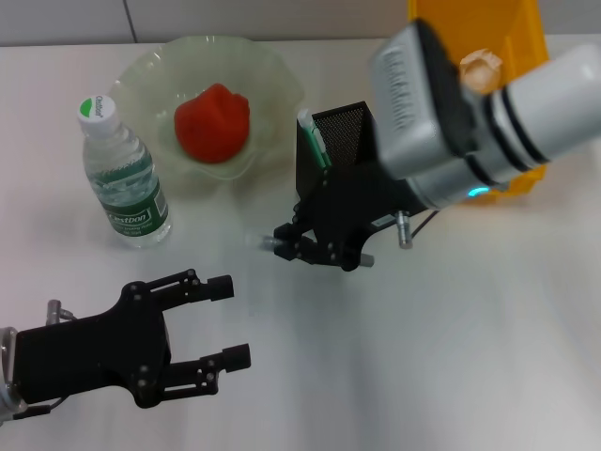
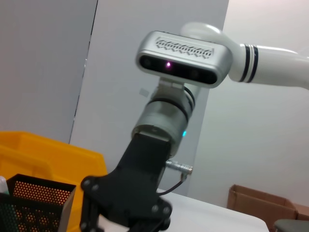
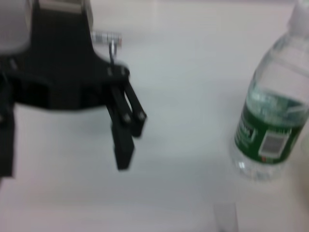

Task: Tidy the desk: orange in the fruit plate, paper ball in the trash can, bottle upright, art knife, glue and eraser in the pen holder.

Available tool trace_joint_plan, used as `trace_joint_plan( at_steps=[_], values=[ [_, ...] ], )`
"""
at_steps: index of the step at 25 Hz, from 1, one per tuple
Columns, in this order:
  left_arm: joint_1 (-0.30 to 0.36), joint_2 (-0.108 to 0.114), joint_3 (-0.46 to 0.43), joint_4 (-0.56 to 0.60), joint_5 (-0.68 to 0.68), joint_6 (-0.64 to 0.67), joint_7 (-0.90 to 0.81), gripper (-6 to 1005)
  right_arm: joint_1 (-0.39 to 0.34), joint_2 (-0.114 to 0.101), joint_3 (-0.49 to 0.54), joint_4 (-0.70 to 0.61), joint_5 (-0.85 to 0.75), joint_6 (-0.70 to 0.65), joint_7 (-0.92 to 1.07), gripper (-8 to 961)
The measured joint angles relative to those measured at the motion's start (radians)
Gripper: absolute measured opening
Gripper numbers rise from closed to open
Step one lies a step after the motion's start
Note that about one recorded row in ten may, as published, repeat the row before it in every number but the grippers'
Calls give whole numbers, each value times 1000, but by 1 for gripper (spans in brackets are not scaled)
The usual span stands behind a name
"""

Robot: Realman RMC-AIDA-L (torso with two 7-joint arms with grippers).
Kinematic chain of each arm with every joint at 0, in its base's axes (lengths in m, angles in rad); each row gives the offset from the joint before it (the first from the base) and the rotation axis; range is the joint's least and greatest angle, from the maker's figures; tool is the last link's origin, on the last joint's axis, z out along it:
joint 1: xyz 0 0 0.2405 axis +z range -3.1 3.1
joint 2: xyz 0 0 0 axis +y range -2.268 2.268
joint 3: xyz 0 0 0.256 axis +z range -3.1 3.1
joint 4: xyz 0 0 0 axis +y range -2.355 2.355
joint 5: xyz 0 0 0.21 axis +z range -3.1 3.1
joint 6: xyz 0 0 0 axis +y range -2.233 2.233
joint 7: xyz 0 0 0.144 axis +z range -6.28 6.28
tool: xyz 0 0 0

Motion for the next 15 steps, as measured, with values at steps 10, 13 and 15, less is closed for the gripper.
trace_joint_plan(
  at_steps=[10, 13, 15],
  values=[
    [4, 0, -7, -1, 0, 0, -20, 783, -129, -3, 262, 185, 312, -180, -309, 128],
    [4, 0, -7, 0, 0, -1, -25, 783, -139, -3, 333, 250, 339, -232, -368, 129],
    [4, -2, -7, 0, 0, -2, -25, 783, -149, -3, 436, 348, 361, -304, -460, 127]
  ],
)
